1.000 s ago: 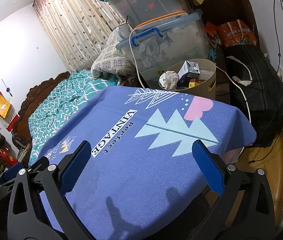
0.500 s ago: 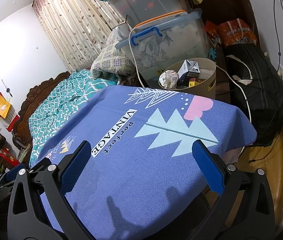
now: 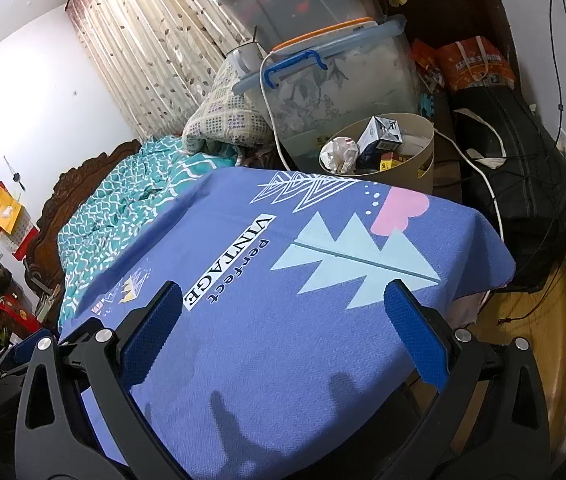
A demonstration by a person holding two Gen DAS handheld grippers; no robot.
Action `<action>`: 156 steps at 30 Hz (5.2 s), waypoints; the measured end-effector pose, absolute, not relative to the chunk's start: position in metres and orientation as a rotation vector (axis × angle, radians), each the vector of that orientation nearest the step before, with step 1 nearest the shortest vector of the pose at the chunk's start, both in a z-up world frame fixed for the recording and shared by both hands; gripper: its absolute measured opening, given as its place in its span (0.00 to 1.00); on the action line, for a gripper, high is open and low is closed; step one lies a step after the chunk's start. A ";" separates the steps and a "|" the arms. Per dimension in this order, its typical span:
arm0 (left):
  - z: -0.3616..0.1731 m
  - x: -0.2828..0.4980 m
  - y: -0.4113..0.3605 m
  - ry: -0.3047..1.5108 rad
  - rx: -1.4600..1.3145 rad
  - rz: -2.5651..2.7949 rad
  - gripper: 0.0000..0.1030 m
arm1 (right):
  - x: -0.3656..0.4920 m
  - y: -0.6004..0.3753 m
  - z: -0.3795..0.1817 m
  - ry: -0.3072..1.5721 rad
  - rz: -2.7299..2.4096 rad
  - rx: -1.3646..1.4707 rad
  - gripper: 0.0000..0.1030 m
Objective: Collect trash
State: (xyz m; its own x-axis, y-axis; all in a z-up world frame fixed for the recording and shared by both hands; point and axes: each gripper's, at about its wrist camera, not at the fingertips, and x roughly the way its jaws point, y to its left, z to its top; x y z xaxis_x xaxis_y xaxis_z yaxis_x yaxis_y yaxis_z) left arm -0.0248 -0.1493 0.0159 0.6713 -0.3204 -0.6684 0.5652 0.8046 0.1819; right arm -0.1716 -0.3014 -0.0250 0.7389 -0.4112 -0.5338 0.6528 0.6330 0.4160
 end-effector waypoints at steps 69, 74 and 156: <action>0.004 -0.018 -0.145 0.726 0.407 -0.520 0.92 | -0.170 -0.300 -0.028 0.423 -0.623 0.631 0.97; 0.005 -0.019 -0.146 0.720 0.410 -0.518 0.92 | -0.170 -0.300 -0.027 0.424 -0.622 0.631 0.97; -0.004 -0.025 -0.142 0.713 0.450 -0.529 0.92 | -0.168 -0.298 -0.025 0.426 -0.622 0.628 0.97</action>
State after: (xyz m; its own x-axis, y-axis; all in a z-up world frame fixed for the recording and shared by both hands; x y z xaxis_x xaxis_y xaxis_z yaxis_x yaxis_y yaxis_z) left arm -0.0248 -0.1422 -0.0037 0.6372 -0.2984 -0.7106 0.5936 0.7781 0.2056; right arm -0.1678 -0.2978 -0.0252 0.7379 -0.4033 -0.5412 0.6502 0.6399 0.4096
